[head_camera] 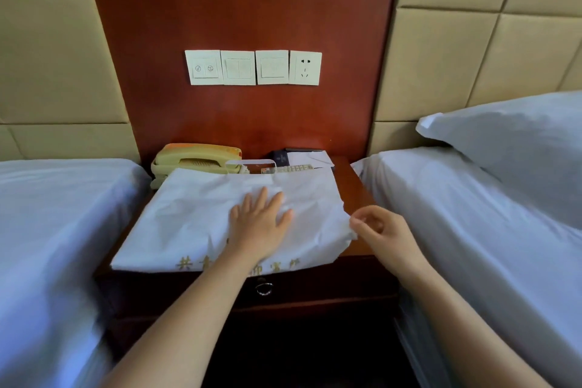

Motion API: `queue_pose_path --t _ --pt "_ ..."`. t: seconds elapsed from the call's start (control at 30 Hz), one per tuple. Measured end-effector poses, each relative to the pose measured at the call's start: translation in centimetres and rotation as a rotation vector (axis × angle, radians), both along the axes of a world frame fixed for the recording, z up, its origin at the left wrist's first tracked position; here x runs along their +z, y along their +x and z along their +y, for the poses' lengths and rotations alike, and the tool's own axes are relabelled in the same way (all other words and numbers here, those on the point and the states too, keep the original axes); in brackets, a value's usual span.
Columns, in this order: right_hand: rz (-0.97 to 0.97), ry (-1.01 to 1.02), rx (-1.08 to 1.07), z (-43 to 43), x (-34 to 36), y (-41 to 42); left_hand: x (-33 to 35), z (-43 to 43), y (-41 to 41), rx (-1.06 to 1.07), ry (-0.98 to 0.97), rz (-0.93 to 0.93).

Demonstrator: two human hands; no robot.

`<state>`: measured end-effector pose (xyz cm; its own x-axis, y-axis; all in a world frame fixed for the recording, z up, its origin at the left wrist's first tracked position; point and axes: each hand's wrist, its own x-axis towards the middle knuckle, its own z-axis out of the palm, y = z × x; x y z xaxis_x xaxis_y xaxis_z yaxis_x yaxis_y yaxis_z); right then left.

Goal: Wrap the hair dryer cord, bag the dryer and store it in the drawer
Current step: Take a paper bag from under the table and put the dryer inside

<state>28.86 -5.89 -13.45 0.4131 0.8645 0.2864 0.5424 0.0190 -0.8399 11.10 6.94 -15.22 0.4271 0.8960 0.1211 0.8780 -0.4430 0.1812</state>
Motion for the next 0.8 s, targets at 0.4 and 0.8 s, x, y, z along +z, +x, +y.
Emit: queue_pose_path --t 0.4,0.8 --pt "0.233 -0.049 0.161 1.9 -1.2 -0.6 0.0 1.7 0.6 0.105 -0.049 -0.051" --pt "-0.274 -0.283 -0.084 2.5 -2.8 -0.5 1.4 2.1 -0.9 0.049 -0.087 -0.14"
